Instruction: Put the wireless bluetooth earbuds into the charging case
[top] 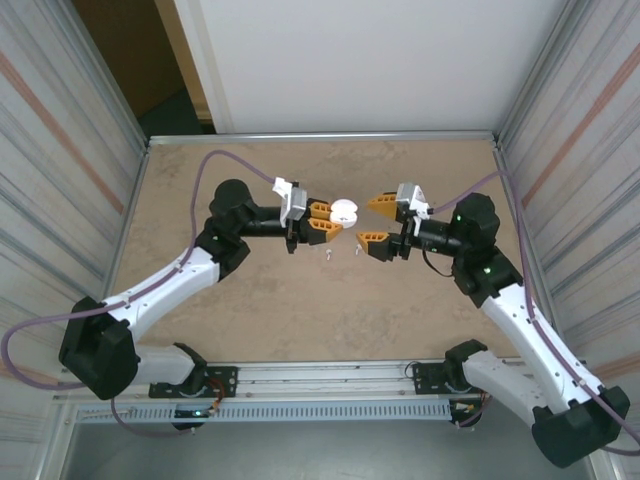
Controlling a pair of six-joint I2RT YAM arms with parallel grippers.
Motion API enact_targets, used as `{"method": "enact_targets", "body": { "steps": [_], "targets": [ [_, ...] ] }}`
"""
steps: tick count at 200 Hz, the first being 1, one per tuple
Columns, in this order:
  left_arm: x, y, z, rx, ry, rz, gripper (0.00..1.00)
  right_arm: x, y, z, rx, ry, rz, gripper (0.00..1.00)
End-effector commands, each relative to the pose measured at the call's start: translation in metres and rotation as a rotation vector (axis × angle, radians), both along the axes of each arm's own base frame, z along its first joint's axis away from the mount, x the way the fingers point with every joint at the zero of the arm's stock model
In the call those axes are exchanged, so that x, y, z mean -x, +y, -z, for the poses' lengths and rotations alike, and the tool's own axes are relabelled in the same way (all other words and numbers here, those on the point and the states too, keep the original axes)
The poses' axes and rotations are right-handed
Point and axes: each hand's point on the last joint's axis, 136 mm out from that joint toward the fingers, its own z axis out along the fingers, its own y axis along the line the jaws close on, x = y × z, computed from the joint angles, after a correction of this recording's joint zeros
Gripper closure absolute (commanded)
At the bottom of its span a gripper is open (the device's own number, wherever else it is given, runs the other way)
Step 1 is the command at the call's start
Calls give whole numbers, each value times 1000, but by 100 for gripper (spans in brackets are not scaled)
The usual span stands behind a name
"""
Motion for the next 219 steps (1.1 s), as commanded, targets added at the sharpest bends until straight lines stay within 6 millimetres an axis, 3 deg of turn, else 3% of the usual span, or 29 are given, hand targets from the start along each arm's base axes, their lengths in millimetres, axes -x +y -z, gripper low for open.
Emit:
{"method": "enact_targets", "body": {
  "steps": [1, 23, 58, 70, 95, 141, 177, 219],
  "targets": [
    [-3, 16, -13, 45, -38, -53, 92, -16, -13, 27, 10, 115, 134, 22],
    [-5, 26, -13, 50, -43, -86, 94, -30, -20, 50, 20, 237, 232, 18],
    [-5, 41, -14, 59, -55, -135, 96, -53, -25, 96, 94, 529, 365, 21],
    [-4, 45, -15, 61, -62, -146, 96, -61, -22, 122, 161, 671, 405, 24],
    [1, 49, -18, 62, -79, -152, 98, -69, -9, 154, 287, 867, 438, 31],
    [7, 52, -21, 69, -101, -155, 100, -80, 22, 194, 463, 1001, 454, 36],
    [5, 53, -22, 85, -108, -166, 100, -90, 34, 232, 567, 1165, 485, 44],
    [6, 53, -24, 90, -109, -161, 100, -104, 51, 268, 643, 1230, 497, 50]
  ]
}}
